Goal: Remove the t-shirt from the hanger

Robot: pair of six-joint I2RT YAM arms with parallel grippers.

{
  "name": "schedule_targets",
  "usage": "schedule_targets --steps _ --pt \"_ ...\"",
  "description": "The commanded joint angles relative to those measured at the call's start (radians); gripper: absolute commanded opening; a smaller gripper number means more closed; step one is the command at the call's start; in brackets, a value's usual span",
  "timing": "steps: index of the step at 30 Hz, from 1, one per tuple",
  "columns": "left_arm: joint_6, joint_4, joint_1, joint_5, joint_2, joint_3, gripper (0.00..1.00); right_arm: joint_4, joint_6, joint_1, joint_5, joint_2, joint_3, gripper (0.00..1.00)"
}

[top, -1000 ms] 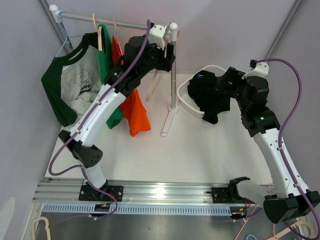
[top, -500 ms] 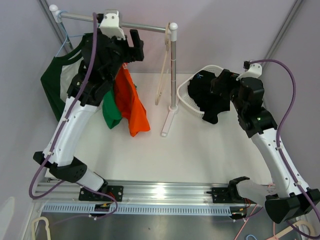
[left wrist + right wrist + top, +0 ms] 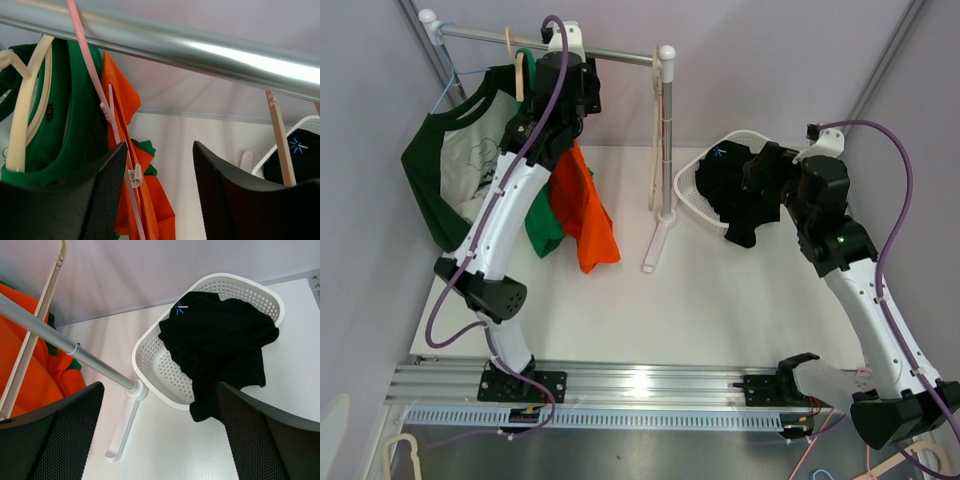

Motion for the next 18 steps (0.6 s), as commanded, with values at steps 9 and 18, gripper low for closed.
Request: schedule_targets --steps 9,18 --pt "-0.025 0.027 0.030 -0.074 0.044 0.044 0.63 -0.034 -0.039 0.004 0.035 -0.054 0.044 1.00" --pt "-0.024 0.054 0.038 -0.103 0.066 0.035 0.65 -0.025 -0.043 0.001 0.032 -0.046 0.025 0.99"
